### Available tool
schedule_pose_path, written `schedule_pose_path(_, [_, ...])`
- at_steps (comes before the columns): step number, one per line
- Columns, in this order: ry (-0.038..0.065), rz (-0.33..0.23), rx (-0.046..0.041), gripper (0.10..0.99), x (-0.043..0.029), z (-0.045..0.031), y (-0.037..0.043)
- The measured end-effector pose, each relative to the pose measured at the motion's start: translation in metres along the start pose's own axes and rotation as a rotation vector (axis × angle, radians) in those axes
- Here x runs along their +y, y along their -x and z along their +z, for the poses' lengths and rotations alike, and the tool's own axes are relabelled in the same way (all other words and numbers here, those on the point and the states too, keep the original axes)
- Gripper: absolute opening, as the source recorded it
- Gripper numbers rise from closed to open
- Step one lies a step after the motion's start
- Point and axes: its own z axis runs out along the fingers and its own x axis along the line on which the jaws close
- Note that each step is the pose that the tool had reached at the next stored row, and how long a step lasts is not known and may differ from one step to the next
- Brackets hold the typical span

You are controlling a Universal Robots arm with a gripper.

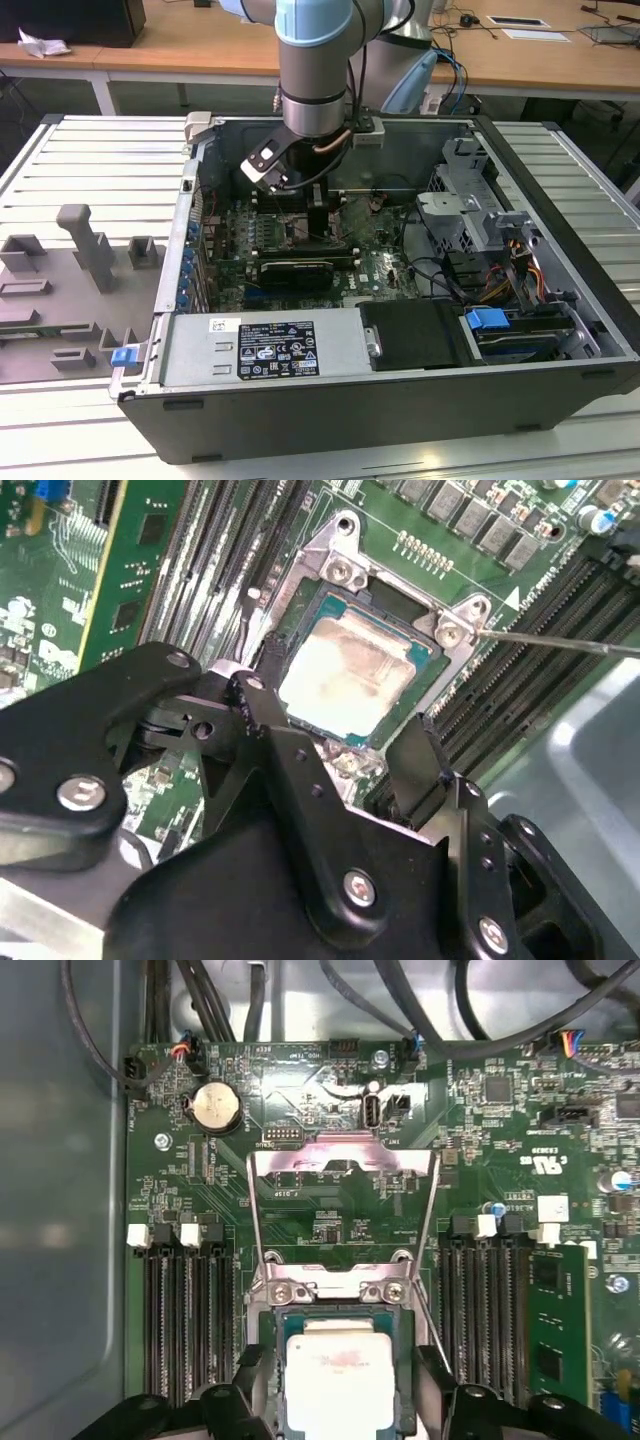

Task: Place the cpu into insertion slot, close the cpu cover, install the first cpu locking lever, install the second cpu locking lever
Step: 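Place the cpu into insertion slot, then close the cpu cover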

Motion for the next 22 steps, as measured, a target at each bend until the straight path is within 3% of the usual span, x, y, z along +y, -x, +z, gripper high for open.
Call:
schedule_pose_path(1, [0.0, 0.0, -0.0002, 0.663, 0.0001, -0.0011, 0.0])
schedule_pose_path(4, [0.0, 0.0, -0.0013, 0.471, 0.0003, -0.0038, 0.0])
schedule_pose_path(5, [0.0, 0.0, -0.0021, 0.471, 0.0003, -0.0044, 0.0])
schedule_pose_path(10, [0.0, 0.0, -0.0048, 0.11, 0.0007, -0.0094, 0.0])
schedule_pose_path(19, [0.0, 0.0, -0.0046, 0.106, 0.001, -0.0135, 0.0])
schedule_pose_path(22, [-0.001, 0.0, -0.0047, 0.106, 0.0047, -0.0133, 0.0001])
